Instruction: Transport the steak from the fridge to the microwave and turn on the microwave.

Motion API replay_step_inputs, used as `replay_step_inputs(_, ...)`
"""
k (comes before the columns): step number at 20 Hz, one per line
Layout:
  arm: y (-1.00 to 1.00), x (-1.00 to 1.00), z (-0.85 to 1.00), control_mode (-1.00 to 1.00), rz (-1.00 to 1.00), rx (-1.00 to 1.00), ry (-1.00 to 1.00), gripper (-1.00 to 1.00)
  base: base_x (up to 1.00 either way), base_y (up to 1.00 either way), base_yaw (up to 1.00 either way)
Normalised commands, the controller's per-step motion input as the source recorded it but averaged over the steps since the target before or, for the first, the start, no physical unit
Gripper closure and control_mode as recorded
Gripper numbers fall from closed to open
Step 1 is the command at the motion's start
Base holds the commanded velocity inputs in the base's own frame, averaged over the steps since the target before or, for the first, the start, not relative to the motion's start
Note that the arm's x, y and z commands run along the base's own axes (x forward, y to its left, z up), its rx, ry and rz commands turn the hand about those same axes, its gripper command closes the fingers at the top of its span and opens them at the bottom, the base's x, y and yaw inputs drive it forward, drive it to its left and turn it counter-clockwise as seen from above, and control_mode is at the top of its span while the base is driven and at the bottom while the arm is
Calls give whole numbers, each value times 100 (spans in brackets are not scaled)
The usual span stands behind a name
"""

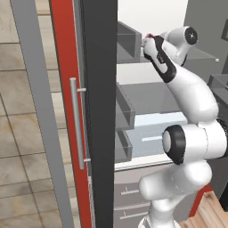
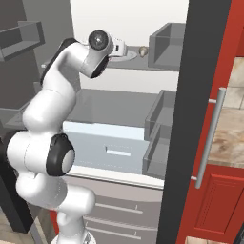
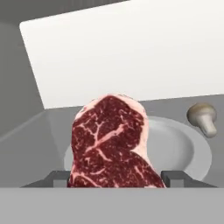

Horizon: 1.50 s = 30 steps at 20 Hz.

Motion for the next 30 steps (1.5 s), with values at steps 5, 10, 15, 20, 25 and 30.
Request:
replay_step_inputs(5,-4,-93,80,-100,5,19,-3,100,0,0,0)
replay_step_inputs(10,-1,-100,10,-100,1,10,18,100,0,0,0)
replay_step_inputs(15,0,-100,-18,-100,0,1,17,100,0,0,0)
replay_step_inputs(20,6,-100,-73,-100,0,-7,8,100,0,0,0)
replay_step_inputs(25,0,-98,-100,-100,0,-11,0,100,0,0,0)
replay_step_inputs(30,12,-46,-79,-100,0,-11,6,100,0,0,0)
